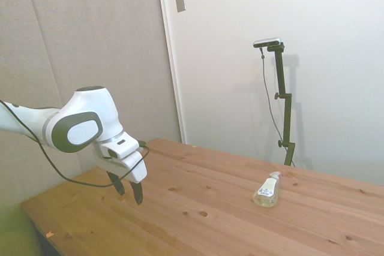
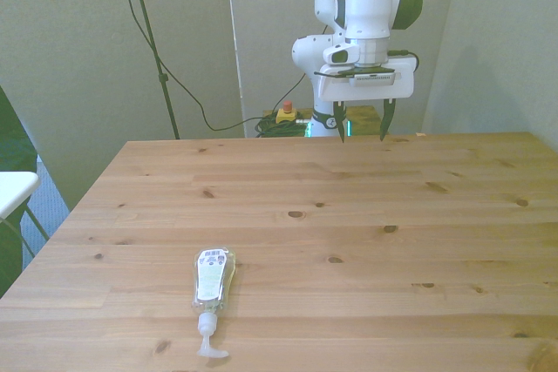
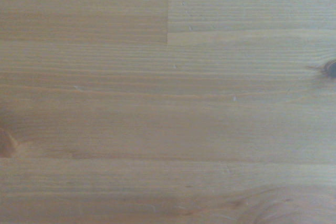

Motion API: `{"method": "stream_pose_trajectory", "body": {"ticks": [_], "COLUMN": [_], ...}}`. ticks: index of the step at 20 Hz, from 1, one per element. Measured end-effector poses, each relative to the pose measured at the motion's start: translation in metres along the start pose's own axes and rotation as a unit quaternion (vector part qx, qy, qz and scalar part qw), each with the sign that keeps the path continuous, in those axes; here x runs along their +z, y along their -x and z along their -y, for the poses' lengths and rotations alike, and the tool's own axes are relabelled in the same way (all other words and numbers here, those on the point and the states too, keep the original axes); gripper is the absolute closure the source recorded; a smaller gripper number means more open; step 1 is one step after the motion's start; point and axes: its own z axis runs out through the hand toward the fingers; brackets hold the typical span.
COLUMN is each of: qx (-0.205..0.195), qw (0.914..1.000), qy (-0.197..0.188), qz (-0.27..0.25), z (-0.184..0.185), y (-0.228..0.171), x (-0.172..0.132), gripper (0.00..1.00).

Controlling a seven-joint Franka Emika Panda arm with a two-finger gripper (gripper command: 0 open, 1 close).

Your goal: Stand the sanitizer

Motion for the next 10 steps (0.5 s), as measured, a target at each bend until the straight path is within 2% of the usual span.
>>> {"method": "stream_pose_trajectory", "body": {"ticks": [5, 10], "qx": [0.003, 0.043], "qw": [1.0, 0.9974], "qy": [0.0, -0.002], "qz": [-0.006, -0.057], "z": [0.004, 0.011], "y": [-0.01, -0.078], "x": [-0.002, -0.007], "gripper": [0.0, 0.0]}}
